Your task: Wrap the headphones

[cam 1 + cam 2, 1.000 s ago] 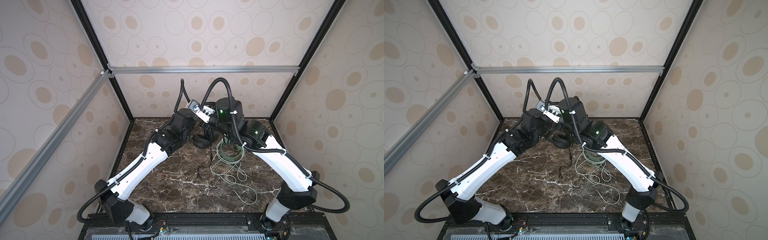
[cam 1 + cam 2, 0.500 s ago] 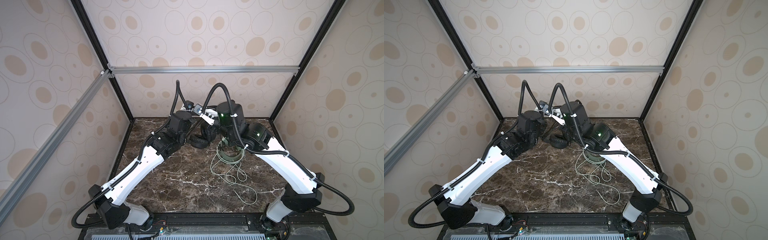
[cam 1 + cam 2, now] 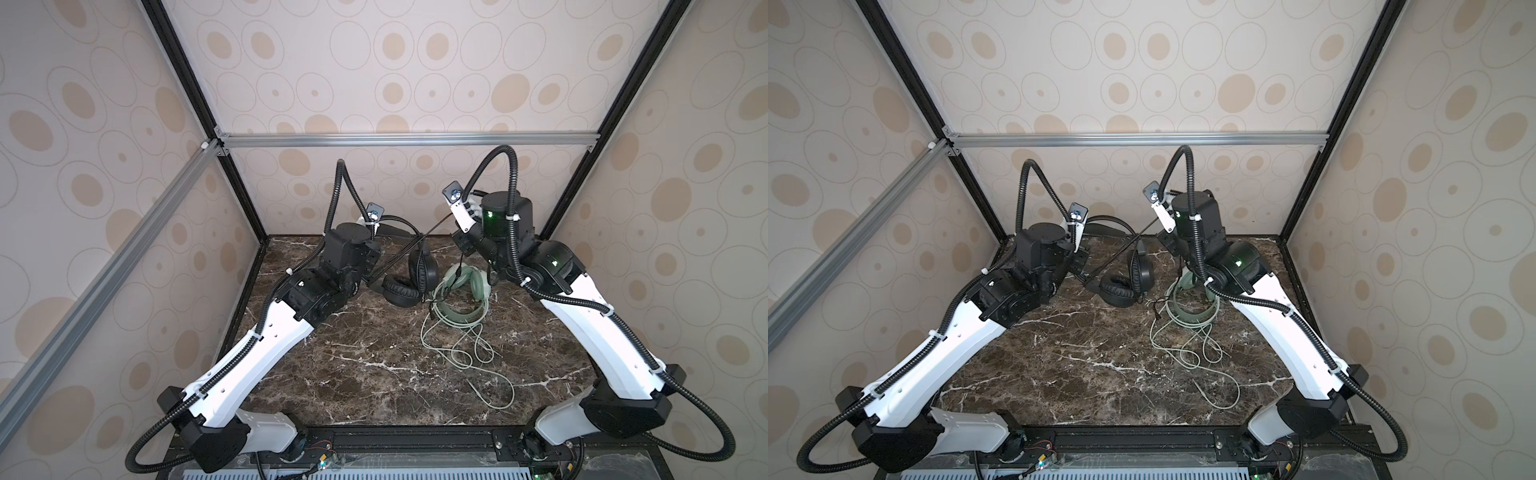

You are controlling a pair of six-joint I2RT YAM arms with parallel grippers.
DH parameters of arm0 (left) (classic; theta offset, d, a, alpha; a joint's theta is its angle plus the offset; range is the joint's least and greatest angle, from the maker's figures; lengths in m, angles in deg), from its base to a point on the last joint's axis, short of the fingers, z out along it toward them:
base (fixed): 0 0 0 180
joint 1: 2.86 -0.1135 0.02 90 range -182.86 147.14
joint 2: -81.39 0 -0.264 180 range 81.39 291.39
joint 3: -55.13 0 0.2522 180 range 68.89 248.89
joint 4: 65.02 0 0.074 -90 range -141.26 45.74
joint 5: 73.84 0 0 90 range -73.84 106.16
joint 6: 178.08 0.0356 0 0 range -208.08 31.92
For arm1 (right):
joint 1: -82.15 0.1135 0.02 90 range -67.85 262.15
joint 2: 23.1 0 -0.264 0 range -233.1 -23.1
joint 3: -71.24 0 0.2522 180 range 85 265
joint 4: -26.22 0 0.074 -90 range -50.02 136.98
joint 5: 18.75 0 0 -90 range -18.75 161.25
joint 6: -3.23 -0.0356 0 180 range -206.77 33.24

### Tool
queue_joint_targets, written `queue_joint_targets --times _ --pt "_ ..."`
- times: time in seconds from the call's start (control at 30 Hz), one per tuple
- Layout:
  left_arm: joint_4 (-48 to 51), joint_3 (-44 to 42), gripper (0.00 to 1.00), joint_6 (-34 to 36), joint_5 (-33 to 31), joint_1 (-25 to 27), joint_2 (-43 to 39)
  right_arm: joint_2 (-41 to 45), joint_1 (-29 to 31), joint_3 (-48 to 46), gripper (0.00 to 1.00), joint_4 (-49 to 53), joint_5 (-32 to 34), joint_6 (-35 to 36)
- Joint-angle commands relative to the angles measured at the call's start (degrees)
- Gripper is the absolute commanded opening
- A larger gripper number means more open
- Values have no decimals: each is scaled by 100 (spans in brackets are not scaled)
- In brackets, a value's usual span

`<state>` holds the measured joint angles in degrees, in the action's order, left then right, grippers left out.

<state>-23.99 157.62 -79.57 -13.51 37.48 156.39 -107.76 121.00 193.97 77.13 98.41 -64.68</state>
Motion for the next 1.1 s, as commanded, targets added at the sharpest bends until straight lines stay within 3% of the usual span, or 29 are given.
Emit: queue_joint_targets --times 0.0,0.17,0.47,0.8,1.07 --pt "114 177 0 -257 438 0 -245 204 -458 -363 13 -402 -409 -903" --pt "188 186 0 -388 1086 -14 -373 179 -945 -764 12 -551 -992 -1391" --pt "310 406 0 -616 1808 -10 -333 112 -1113 -1335 12 -965 -1562 -1666" --pt "352 1417 0 -972 2351 -16 32 588 -1125 -2679 17 -2648 -3319 -1958" --pt "422 2274 0 -1304 2623 -35 429 814 -1153 -3320 18 -3669 -4301 -2417"
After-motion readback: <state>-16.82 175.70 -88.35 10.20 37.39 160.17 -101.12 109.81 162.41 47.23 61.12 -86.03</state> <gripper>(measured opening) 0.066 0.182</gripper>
